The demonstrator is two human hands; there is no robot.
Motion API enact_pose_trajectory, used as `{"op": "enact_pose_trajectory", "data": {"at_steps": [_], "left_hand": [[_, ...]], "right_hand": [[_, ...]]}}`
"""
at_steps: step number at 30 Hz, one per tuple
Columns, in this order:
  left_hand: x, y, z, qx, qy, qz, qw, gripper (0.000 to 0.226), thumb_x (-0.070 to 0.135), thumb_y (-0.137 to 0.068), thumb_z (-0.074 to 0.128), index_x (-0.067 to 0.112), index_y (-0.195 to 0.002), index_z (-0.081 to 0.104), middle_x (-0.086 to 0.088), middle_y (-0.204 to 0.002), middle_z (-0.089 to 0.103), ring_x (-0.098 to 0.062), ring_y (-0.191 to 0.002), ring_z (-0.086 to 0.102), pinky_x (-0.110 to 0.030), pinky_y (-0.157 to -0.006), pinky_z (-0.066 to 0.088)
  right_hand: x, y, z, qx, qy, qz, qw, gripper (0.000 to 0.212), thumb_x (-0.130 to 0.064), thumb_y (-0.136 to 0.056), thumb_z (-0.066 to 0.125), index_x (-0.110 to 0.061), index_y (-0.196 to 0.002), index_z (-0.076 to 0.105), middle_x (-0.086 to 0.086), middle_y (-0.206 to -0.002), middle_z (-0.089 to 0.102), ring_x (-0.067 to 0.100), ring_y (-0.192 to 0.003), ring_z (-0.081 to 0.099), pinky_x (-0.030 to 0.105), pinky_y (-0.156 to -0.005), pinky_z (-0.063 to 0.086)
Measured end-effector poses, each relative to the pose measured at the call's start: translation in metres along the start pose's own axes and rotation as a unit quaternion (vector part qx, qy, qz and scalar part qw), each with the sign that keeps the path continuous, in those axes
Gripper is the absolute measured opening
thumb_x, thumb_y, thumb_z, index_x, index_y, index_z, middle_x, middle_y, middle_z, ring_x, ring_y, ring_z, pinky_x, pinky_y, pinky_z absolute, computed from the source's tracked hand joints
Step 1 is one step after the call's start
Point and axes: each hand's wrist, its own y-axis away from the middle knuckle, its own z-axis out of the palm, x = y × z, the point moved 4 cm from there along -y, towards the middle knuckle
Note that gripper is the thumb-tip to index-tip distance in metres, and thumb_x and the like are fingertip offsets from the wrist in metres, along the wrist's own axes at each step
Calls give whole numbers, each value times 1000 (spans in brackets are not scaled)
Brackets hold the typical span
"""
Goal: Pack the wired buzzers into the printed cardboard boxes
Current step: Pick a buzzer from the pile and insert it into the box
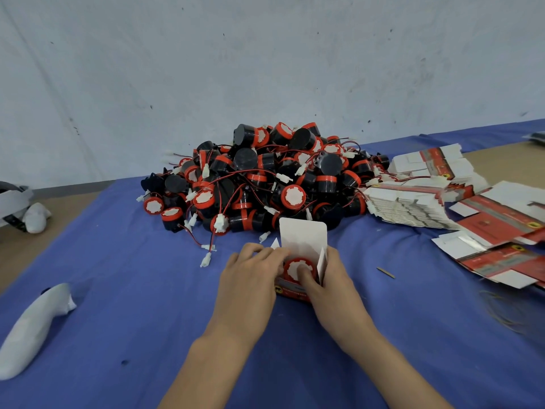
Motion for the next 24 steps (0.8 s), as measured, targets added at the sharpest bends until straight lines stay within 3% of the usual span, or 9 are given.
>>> {"op": "enact_pose_trajectory", "data": {"at_steps": [5,9,12,15,17,20,24], "left_hand": [[2,3,1,8,-35,33,999,76,-12,-51,77,31,-113,70,16,-79,68,-16,-85,62,-28,-67,45],[10,9,4,-10,-77,29,997,69,-6,-45,79,21,-109,72,10,-88,73,-21,-92,67,-33,-69,52],[13,10,7,-29,-60,1,998,61,1,-62,75,17,-120,66,7,-98,74,-21,-100,66,-33,-75,53],[15,11,11,-37,-66,21,997,49,9,-80,67,14,-128,56,7,-88,73,-20,-87,65,-34,-70,52],[14,11,14,-44,-62,27,997,47,14,-88,57,14,-134,51,8,-87,72,-18,-82,63,-33,-70,49],[10,11,18,-58,-49,21,997,46,24,-101,32,22,-146,37,12,-102,72,-16,-94,59,-30,-81,43],[8,9,19,-68,-7,12,998,52,39,-99,5,34,-142,34,15,-115,67,-11,-99,57,-31,-88,42]], "right_hand": [[0,-1,1,5,-13,-3,1000,23,-29,-101,55,-33,-123,48,-12,-118,60,3,-105,60,22,-82,53],[1,-1,2,10,-18,0,1000,18,-27,-101,55,-31,-118,49,-8,-116,60,6,-104,60,31,-85,55],[1,-2,2,8,-18,4,1000,18,-28,-101,56,-32,-117,48,-9,-116,61,5,-103,61,29,-83,55],[1,-2,1,6,-21,4,1000,18,-29,-101,56,-33,-116,48,-10,-115,61,4,-101,61,22,-78,53],[1,-2,1,5,-19,3,1000,18,-28,-101,56,-32,-116,47,-9,-116,61,5,-101,61,25,-80,54],[1,-2,2,5,-20,3,1000,17,-28,-101,56,-31,-115,48,-7,-113,61,5,-98,60,19,-75,52],[0,-1,1,5,-30,4,1000,15,-29,-101,56,-30,-113,49,-7,-113,61,6,-99,61,21,-77,53]]}}
